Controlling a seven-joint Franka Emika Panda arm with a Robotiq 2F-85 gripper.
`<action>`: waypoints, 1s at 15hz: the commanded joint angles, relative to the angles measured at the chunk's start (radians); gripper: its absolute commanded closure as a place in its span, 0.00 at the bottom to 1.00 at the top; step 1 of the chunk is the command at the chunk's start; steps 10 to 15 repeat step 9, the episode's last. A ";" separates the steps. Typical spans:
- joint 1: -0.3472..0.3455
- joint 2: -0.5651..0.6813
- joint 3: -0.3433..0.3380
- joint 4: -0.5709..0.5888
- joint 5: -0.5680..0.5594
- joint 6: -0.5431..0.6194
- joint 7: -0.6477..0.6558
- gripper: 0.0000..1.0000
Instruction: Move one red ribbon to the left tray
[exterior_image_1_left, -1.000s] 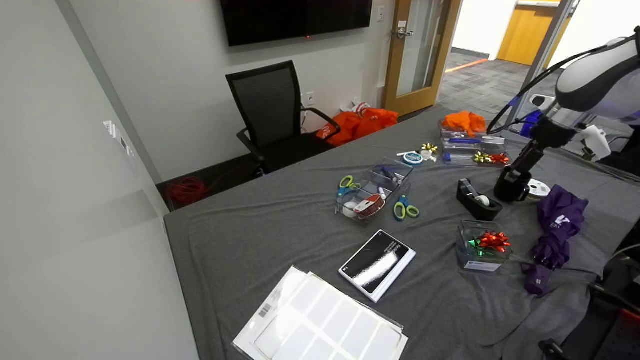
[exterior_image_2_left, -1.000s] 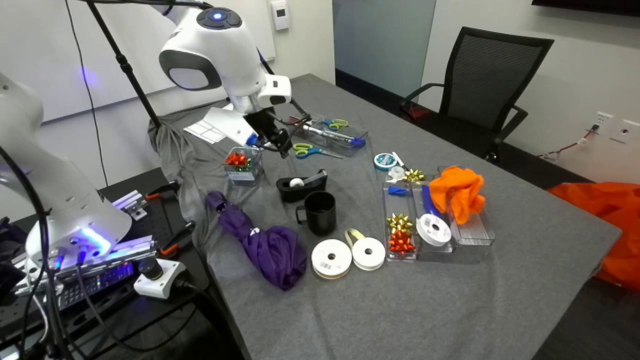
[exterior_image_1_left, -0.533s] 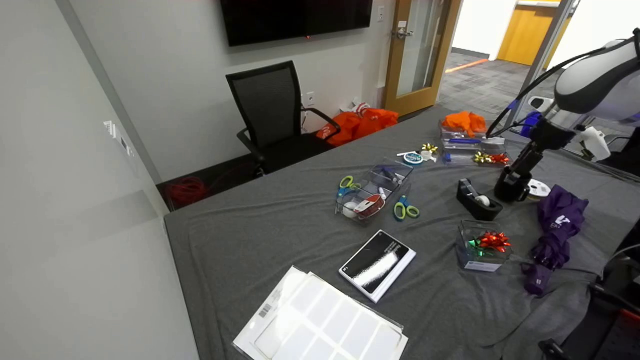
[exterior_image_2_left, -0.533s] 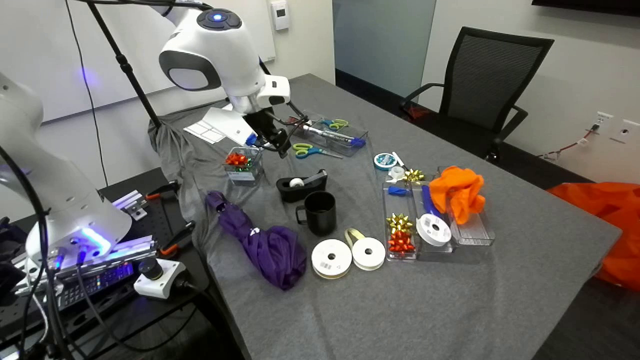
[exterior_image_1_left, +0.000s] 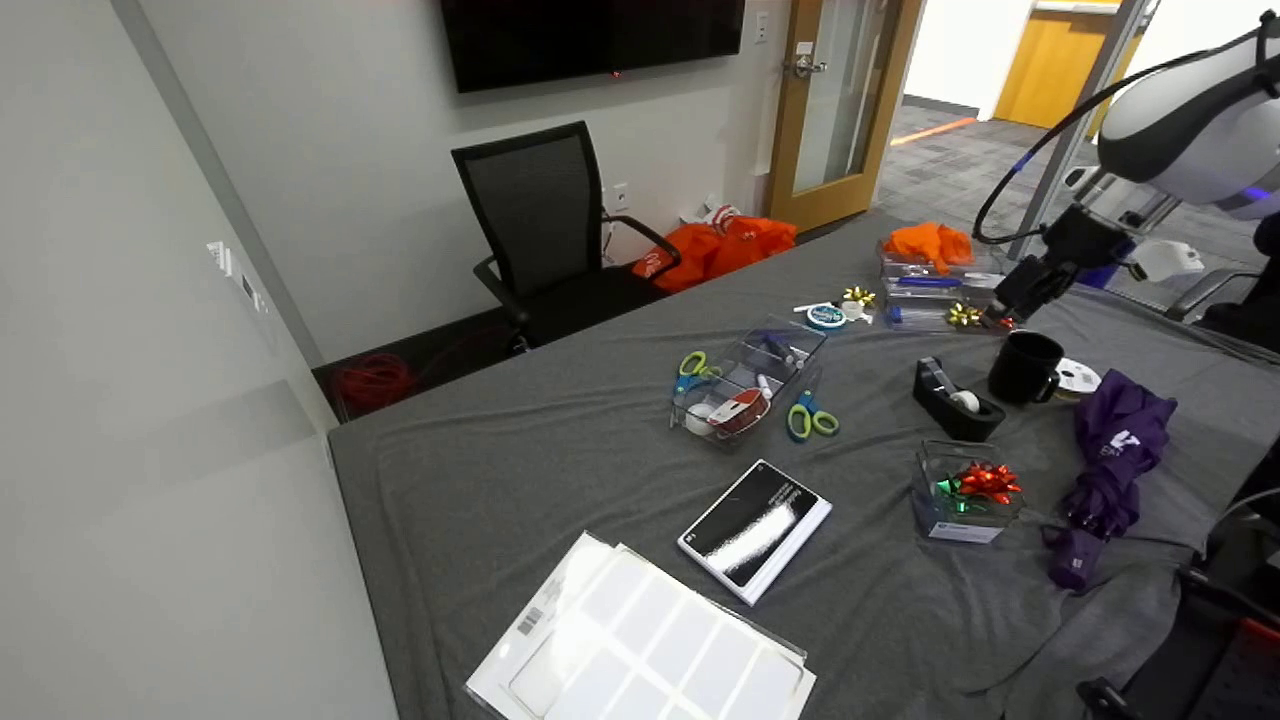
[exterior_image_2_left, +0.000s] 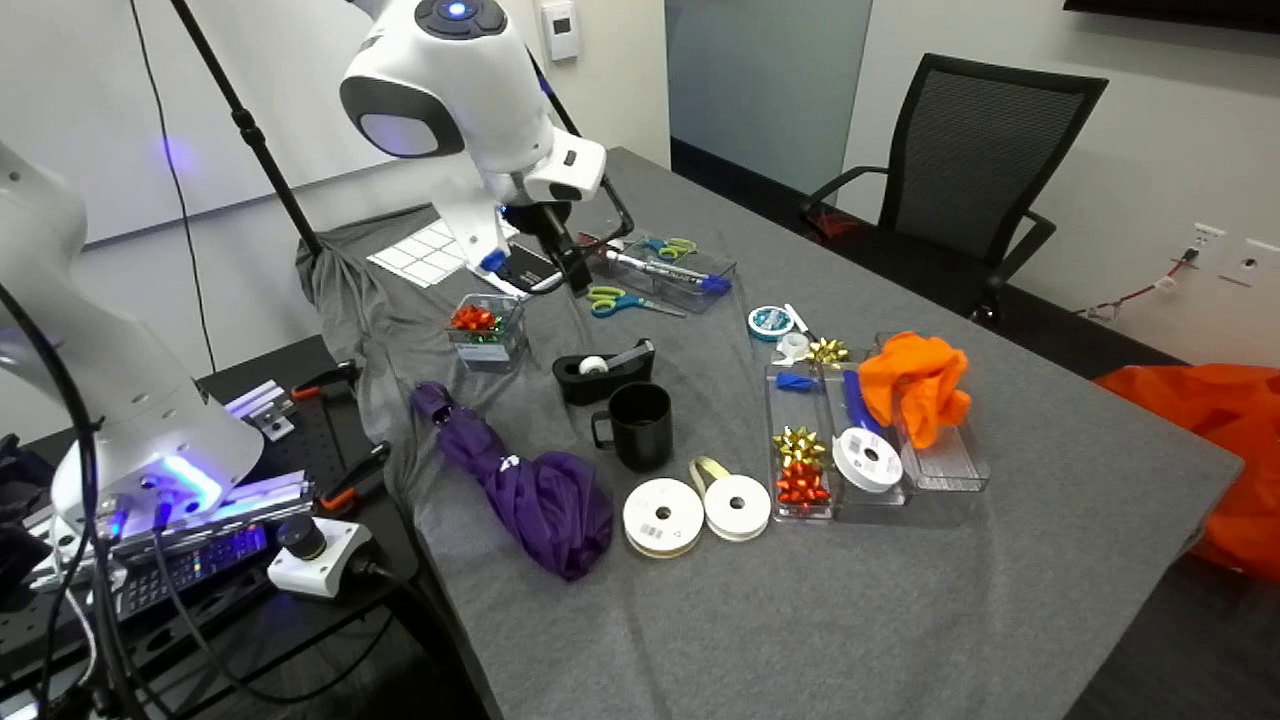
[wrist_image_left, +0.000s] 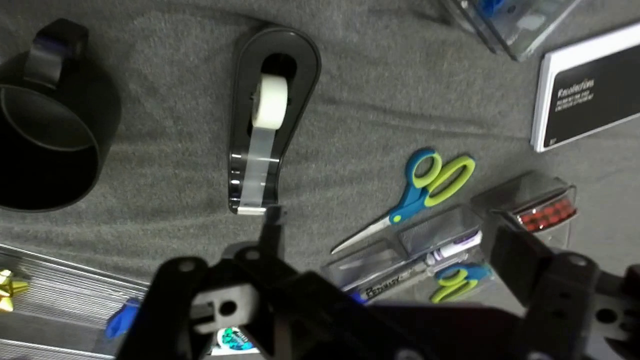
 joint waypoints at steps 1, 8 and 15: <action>-0.021 0.062 0.004 0.107 0.030 -0.040 0.181 0.00; -0.043 0.160 0.016 0.235 0.078 0.004 0.440 0.00; -0.041 0.114 0.022 0.188 0.048 -0.002 0.410 0.00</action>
